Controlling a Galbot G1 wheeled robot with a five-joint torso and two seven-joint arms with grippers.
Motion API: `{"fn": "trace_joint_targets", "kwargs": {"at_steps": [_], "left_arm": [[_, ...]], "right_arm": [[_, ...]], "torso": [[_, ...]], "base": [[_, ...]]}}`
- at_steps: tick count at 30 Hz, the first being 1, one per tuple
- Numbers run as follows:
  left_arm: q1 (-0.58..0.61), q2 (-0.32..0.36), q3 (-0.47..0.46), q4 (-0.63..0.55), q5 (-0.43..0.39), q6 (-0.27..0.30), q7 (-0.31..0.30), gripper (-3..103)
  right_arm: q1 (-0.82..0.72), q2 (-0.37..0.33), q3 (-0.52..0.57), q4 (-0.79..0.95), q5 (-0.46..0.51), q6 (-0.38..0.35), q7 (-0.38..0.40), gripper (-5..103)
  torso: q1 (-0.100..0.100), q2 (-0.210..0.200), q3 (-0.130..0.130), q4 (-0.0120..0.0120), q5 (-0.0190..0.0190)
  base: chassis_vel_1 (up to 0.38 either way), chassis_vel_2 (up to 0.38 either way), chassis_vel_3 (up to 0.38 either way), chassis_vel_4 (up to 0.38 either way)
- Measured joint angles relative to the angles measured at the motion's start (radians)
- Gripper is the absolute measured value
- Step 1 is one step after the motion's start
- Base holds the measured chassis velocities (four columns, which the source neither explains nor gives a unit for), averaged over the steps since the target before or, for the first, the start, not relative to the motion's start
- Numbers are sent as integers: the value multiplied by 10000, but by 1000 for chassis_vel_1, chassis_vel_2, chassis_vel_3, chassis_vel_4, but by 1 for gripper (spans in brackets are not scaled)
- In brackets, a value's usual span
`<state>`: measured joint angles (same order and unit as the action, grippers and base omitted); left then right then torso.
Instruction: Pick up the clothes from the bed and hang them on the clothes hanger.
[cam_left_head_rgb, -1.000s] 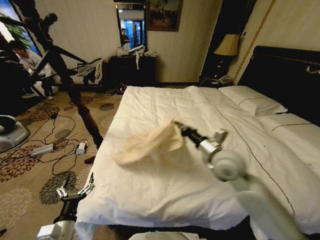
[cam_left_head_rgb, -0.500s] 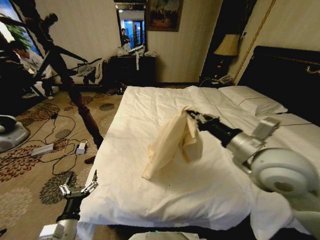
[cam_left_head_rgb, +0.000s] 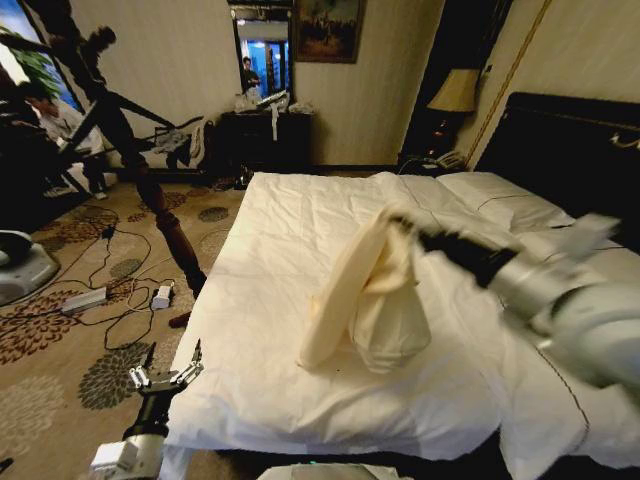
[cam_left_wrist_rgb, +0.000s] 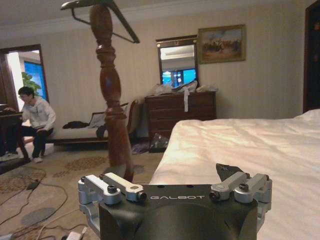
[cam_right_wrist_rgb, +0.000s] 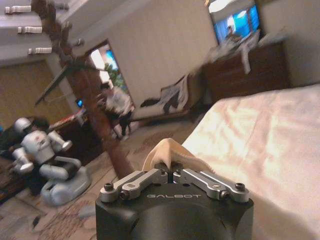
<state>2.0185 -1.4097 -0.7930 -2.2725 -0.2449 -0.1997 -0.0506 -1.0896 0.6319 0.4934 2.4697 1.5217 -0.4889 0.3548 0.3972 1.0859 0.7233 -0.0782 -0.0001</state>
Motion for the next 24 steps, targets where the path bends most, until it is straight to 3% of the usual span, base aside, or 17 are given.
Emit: {"fn": "trace_joint_targets", "kwargs": {"at_steps": [1,2,4,6,9,11,12,14,16,18,19,21,22,24], "left_arm": [[34,-23,-40,67,-1,-18,2,100],[34,-23,-40,67,-1,-18,2,100],[127,-117,-142,195,-7,-57,8,100],[145,-158,-173,224,-10,-65,16,100],[186,-274,-324,327,-102,-98,25,100],[193,-282,-357,348,-129,-100,22,100],[203,-290,-414,391,-194,-107,28,100],[189,-274,-480,526,-338,-112,40,100],[140,-248,-485,607,-386,-112,39,100],[44,-202,-468,696,-402,-106,38,100],[44,-202,-468,696,-402,-106,38,100],[-62,-151,-402,755,-403,-66,35,100],[-114,-130,-363,776,-400,-43,36,100],[-142,-117,-338,789,-395,-30,31,100]], "right_arm": [[341,372,-786,-388,-456,-37,-80,0],[341,372,-786,-388,-456,-37,-80,0],[1604,1569,-3081,-1673,-1473,-122,-221,0],[2039,1916,-3682,-2071,-1738,-136,-264,0],[4130,3696,-6187,-4378,-3274,-140,-230,0],[4368,4058,-6512,-4785,-3578,-123,-187,0],[4737,4789,-7030,-5440,-4114,-68,-126,-3],[5131,5870,-7686,-6039,-4517,-73,-51,8],[5194,6070,-7948,-6092,-4728,-140,-48,13],[5107,5818,-8139,-6054,-5269,-412,-288,24],[5107,5818,-8139,-6054,-5269,-412,-288,24],[4811,5031,-8094,-5917,-5874,-854,-759,35],[4667,4636,-8013,-5773,-6077,-1126,-963,35],[4605,4445,-7986,-5676,-6156,-1263,-1052,40]], "torso": [[-1,1,0,0,-5],[-1,1,0,0,-5],[0,0,1,2,1],[1,-1,2,3,4],[3,-1,3,10,-8],[3,-2,3,9,-7],[5,-2,3,8,-6],[5,-3,3,13,-3],[4,-2,2,13,-8],[2,-2,0,8,-2],[2,-2,0,8,-2],[2,-2,1,-4,-1],[2,-2,1,-9,1],[2,-2,1,-10,2]], "base": [[0,0,0,0],[0,0,0,0],[0,0,0,0],[0,0,0,0],[0,0,0,0],[0,0,0,0],[0,0,0,0],[0,0,0,0],[0,0,0,0],[0,0,0,0],[0,0,0,0],[0,0,0,0],[0,0,0,0],[0,0,0,0]]}}
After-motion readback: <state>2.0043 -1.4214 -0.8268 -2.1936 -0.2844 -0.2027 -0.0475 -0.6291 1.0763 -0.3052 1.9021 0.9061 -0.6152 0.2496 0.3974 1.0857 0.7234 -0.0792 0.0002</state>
